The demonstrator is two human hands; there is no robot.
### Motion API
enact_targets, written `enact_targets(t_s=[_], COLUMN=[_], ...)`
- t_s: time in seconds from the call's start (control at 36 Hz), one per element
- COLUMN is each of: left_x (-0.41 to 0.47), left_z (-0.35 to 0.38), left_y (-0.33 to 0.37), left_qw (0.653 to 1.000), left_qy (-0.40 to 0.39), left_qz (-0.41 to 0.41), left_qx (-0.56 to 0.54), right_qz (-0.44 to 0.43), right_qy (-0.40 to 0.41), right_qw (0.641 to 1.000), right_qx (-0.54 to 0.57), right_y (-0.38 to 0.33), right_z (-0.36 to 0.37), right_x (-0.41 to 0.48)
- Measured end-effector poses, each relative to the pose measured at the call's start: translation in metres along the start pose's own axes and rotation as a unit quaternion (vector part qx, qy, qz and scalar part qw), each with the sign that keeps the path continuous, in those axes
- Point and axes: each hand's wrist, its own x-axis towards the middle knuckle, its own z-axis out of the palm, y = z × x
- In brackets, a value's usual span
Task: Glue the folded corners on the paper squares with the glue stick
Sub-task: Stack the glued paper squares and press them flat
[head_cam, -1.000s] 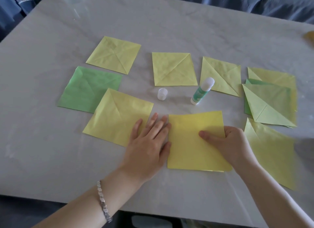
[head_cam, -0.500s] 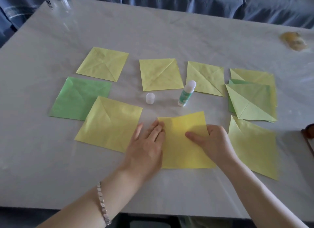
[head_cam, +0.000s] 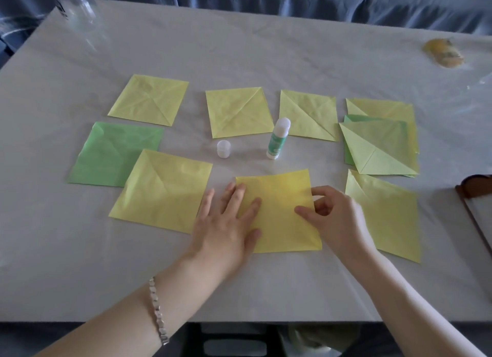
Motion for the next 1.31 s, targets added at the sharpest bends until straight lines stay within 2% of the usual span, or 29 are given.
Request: enact_targets(t_s=[0.17, 0.28, 0.31, 0.39, 0.44, 0.56, 0.86, 0.94, 1.08, 1.14, 1.22, 1.31], left_x=[0.0, -0.003, -0.004, -0.004, -0.003, -0.003, -0.005, -0.004, -0.005, -0.007, -0.004, 0.0], left_z=[0.007, 0.013, 0.013, 0.013, 0.012, 0.009, 0.01, 0.011, 0.011, 0.013, 0.01, 0.003], left_y=[0.011, 0.008, 0.008, 0.009, 0.009, 0.01, 0.023, 0.021, 0.02, 0.02, 0.019, 0.023], left_qw=[0.999, 0.999, 0.999, 0.998, 0.998, 0.999, 0.997, 0.997, 0.996, 0.996, 0.995, 0.997], left_qy=[0.013, 0.011, 0.015, 0.025, 0.031, 0.021, 0.014, 0.015, -0.003, -0.008, -0.046, -0.028], left_qz=[-0.015, -0.014, -0.014, -0.015, -0.011, -0.013, -0.057, -0.055, -0.053, -0.052, -0.059, -0.056], left_qx=[-0.028, -0.03, -0.036, -0.049, -0.045, -0.043, -0.058, -0.056, -0.066, -0.076, -0.065, -0.05], right_qz=[-0.045, -0.22, -0.256, -0.322, -0.35, -0.33, -0.265, -0.274, -0.268, -0.286, -0.281, -0.272], right_qy=[0.054, 0.157, 0.143, 0.027, -0.024, -0.07, -0.073, -0.046, 0.052, 0.022, -0.106, -0.188], right_qw=[0.996, 0.947, 0.94, 0.93, 0.909, 0.896, 0.898, 0.899, 0.922, 0.927, 0.935, 0.923], right_qx=[-0.054, -0.172, -0.174, -0.177, -0.225, -0.289, -0.343, -0.337, -0.275, -0.242, -0.191, -0.195], right_y=[0.009, 0.017, 0.018, 0.02, 0.025, 0.03, 0.05, 0.052, 0.033, 0.015, -0.009, -0.017], right_z=[0.003, 0.014, 0.02, 0.035, 0.042, 0.035, -0.005, -0.01, -0.015, -0.009, 0.013, 0.036], right_x=[-0.009, -0.024, -0.029, -0.045, -0.051, -0.055, -0.06, -0.06, -0.05, -0.044, -0.036, -0.031])
